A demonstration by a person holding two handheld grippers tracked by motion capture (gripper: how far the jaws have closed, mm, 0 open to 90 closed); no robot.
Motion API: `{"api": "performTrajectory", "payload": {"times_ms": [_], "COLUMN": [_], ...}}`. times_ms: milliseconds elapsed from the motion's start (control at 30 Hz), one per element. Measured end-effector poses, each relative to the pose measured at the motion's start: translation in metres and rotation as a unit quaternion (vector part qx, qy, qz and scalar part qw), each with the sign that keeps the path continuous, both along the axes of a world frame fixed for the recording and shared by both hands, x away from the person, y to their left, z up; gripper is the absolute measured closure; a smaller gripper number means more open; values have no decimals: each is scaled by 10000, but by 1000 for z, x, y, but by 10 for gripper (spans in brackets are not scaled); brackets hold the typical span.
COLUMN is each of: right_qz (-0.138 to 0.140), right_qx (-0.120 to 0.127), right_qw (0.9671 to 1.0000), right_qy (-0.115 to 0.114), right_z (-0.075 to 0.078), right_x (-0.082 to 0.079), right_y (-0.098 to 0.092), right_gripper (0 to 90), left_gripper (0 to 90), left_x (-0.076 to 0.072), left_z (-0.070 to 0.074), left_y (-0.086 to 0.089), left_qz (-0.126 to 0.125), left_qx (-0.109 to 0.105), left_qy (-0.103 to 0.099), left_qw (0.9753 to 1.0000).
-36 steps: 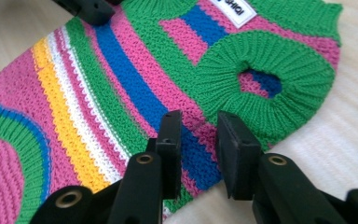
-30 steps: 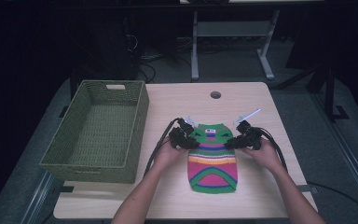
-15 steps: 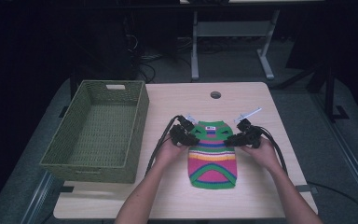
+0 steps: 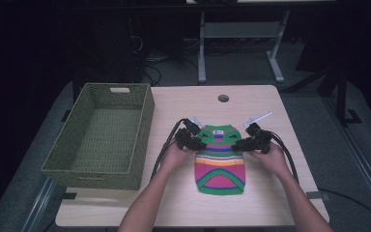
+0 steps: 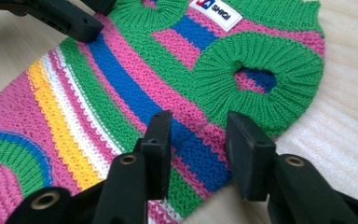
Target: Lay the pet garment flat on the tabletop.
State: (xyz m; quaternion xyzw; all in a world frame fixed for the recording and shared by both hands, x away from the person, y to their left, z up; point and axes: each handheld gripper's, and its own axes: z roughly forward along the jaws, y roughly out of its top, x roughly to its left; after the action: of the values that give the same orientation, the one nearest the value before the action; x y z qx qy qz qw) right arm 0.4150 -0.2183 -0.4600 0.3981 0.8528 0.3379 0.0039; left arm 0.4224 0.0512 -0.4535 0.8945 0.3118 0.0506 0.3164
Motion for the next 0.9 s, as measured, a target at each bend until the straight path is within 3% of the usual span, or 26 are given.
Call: {"api": "performTrajectory", "payload": {"times_ms": [333, 467, 600, 700, 900], "right_qz": [-16, -44, -22, -30, -49], "right_qx": [127, 218, 289, 367, 387], "right_qw": [9999, 9997, 9996, 9993, 9992], "right_qy": [35, 65, 10, -2, -129], "right_z": [5, 7, 12, 16, 24], "right_x": [-2, -3, -8, -12, -20], "right_y": [-4, -7, -12, -17, -22], "right_gripper": [573, 555, 529, 497, 433], "left_gripper": [579, 543, 516, 480, 447], "left_x": [-3, -6, -14, -19, -28], "left_z": [5, 8, 13, 17, 22], "left_y": [6, 9, 10, 12, 16], "left_qz": [28, 20, 38, -43, -3], "left_qx": [-36, -233, -381, -305, -381], "left_qy": [-5, 38, -47, -56, -172], "left_qw": [10000, 9997, 9993, 9995, 9991]}}
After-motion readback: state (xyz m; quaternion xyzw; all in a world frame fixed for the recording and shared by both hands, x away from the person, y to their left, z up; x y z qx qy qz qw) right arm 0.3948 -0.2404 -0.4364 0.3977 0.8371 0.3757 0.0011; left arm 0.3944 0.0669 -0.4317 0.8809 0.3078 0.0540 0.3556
